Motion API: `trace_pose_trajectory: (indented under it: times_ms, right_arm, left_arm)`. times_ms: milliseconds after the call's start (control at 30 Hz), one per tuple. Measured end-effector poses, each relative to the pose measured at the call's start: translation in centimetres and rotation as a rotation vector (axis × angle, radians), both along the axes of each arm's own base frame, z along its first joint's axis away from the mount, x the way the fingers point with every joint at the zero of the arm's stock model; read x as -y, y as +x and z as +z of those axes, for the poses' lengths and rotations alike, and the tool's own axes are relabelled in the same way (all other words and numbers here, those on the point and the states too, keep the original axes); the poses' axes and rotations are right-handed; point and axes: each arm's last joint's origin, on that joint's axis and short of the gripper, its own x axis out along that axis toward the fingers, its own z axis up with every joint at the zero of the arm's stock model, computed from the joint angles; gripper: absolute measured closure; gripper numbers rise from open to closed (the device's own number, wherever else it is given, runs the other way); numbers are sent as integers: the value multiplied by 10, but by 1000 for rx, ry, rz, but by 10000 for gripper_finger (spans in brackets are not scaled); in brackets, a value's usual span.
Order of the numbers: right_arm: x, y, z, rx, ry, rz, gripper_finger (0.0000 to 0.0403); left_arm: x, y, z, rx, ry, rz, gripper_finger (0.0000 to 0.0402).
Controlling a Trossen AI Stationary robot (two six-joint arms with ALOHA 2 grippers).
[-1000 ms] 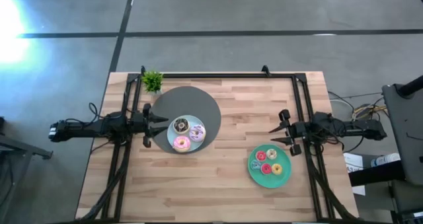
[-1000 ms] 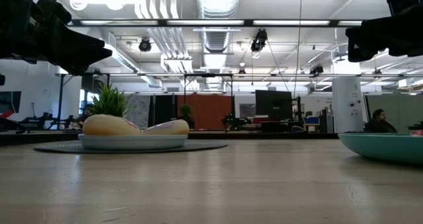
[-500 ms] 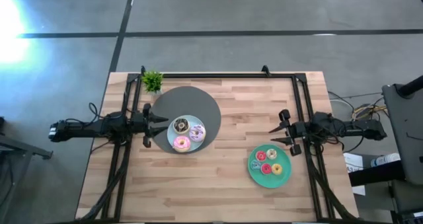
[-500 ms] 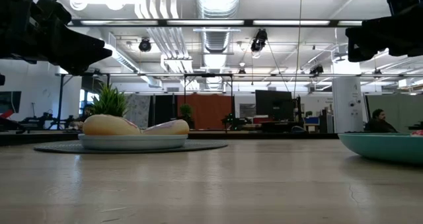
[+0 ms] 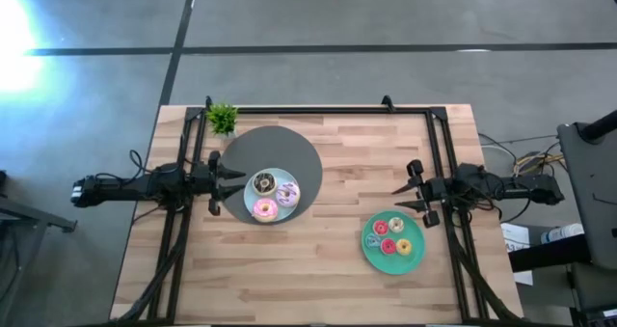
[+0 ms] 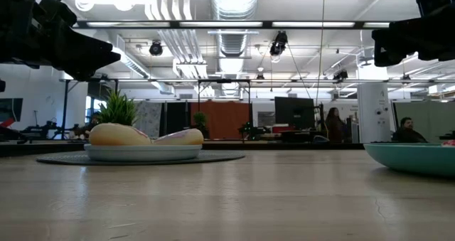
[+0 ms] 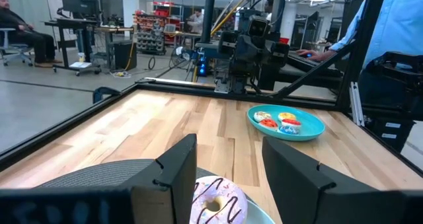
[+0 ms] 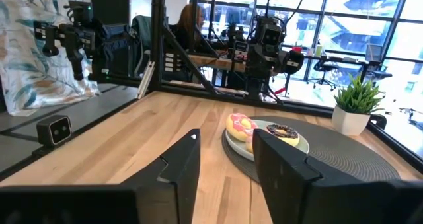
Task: Pick & Place donuts
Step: Return to Home Position
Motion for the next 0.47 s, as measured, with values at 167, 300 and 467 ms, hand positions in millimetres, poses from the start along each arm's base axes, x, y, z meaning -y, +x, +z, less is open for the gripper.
trace_pose_trajectory:
  times_ms: [167,300,467]
  right_arm:
    - [0,0,0,0,0,0,266]
    - [0,0,0,0,0,0,270]
    - [0,0,0,0,0,0,277]
  left_arm:
    - [0,0,0,0,0,0,255]
    - [0,0,0,0,0,0,255]
    - [0,0,0,0,0,0,255]
